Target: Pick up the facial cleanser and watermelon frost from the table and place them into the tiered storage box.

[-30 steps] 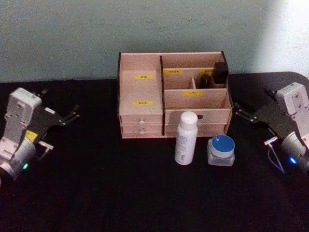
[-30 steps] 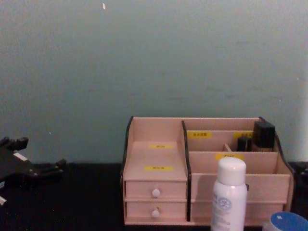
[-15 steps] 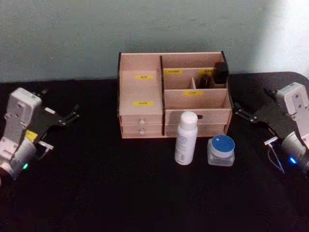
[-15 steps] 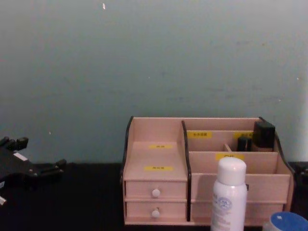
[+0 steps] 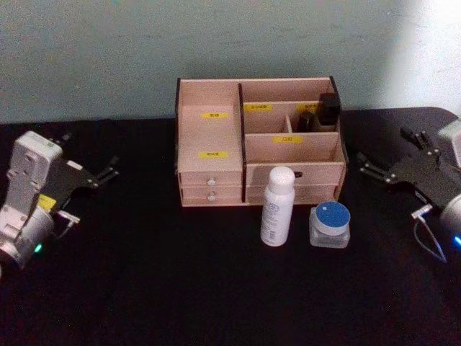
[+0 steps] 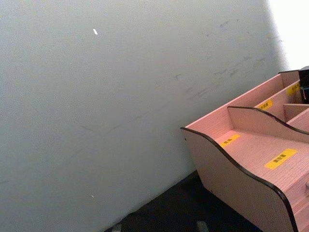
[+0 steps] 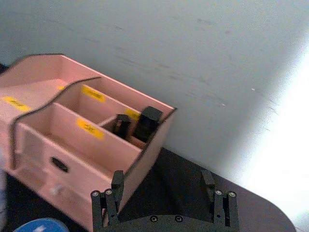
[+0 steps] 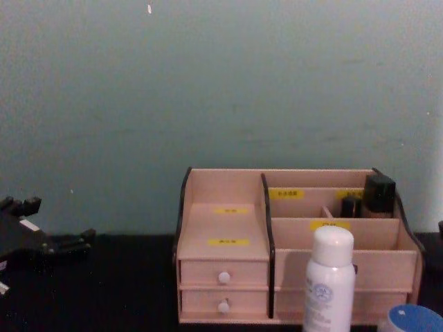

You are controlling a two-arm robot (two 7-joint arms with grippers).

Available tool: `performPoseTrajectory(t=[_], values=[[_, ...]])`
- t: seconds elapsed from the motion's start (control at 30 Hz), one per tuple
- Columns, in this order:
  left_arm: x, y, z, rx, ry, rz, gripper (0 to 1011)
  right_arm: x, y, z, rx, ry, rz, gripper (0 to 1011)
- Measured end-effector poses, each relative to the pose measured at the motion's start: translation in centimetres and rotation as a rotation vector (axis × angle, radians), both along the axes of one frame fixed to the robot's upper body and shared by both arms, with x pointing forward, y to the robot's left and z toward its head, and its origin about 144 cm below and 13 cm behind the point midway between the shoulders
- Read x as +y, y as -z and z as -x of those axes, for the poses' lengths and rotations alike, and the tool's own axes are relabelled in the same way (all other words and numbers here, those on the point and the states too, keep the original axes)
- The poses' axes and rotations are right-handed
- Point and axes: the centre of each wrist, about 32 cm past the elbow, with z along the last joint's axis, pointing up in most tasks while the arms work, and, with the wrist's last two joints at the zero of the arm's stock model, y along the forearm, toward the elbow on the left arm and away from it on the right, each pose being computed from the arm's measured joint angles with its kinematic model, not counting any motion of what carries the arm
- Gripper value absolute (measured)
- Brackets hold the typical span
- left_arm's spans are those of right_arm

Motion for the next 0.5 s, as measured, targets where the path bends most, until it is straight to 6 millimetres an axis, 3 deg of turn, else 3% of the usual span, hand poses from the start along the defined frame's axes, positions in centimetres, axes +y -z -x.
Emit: performPoseTrajectory(t=[0.3,0.5], values=[[0.0,0.0,0.0,0.0,0.0,0.0,1001,0.2,-1.2,2.8,0.046,-0.163,-0.003,1002],[0.0,0.0,0.0,0.0,0.0,0.0,1001,1.2,-0.8,3.2,0.103,-0.288,-0.046,1003]])
